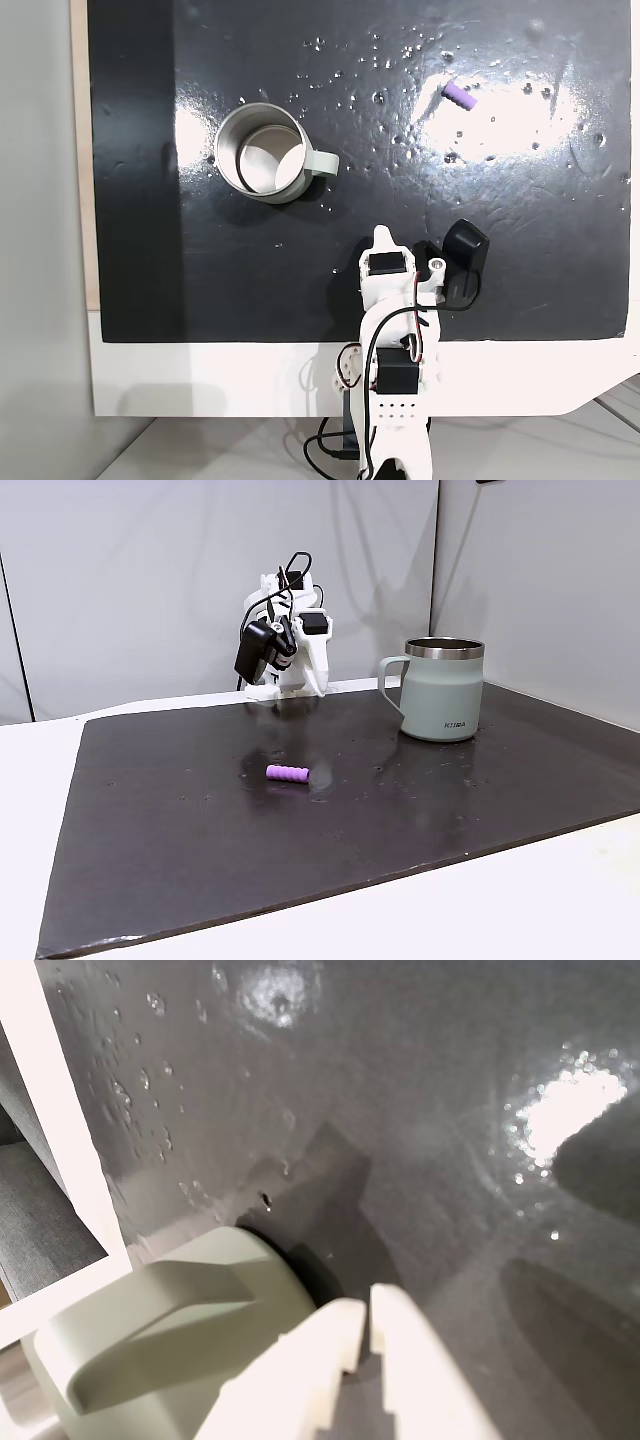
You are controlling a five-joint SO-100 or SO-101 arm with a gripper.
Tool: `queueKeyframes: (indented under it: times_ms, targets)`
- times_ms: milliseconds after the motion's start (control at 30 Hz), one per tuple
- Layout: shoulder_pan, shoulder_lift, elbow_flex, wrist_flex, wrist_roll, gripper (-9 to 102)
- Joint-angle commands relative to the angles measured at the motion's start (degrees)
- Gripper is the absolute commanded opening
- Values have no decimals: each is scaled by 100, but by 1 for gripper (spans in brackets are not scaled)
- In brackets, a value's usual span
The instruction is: Grasp a pengrip and put it in the cup.
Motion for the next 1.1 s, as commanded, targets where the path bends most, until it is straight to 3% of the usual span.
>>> queueKeyframes:
  times_ms: [0,500,700,1067]
  targets:
    - [-18,79,-26,-237,0,0]
    - [35,79,-26,-246,-44,0]
    - [879,-158,-519,-606,-299,0]
    - [1837,-6363,-3902,-1863,589,0]
